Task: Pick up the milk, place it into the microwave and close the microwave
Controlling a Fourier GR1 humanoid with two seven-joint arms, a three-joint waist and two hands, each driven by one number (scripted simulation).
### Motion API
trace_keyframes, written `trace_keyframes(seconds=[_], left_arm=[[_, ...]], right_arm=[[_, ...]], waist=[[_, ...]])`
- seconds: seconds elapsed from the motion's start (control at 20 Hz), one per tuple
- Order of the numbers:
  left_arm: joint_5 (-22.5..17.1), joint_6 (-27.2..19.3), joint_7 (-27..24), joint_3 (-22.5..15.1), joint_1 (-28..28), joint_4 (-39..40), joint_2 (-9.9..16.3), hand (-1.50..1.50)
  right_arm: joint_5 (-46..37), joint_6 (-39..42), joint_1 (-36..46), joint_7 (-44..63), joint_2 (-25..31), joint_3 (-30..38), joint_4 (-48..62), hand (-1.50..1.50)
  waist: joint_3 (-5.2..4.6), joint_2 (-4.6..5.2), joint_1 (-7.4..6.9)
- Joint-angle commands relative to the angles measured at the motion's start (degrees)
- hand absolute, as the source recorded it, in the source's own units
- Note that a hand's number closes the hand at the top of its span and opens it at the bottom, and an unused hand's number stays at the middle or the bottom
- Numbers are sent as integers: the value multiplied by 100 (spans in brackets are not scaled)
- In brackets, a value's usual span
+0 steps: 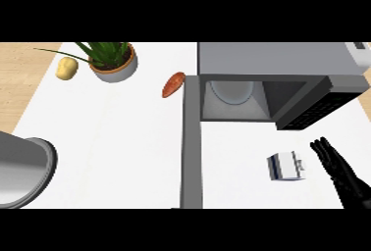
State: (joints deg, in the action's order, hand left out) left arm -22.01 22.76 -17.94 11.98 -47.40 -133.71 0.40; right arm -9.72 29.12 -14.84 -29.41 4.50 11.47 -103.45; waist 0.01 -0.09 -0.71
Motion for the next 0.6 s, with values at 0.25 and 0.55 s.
trace_keyframes(seconds=[0.25, 0.55], left_arm=[[-361, 497, -208, 607, -36, 309, 67, -150], [-520, 634, -51, 599, -409, -145, -34, -150]], right_arm=[[-717, -930, 917, -660, -30, 203, 1685, -150], [-996, -1258, 1633, -1388, 328, 408, 3357, -150]], waist=[[1, 6, -6], [6, 12, -36]])
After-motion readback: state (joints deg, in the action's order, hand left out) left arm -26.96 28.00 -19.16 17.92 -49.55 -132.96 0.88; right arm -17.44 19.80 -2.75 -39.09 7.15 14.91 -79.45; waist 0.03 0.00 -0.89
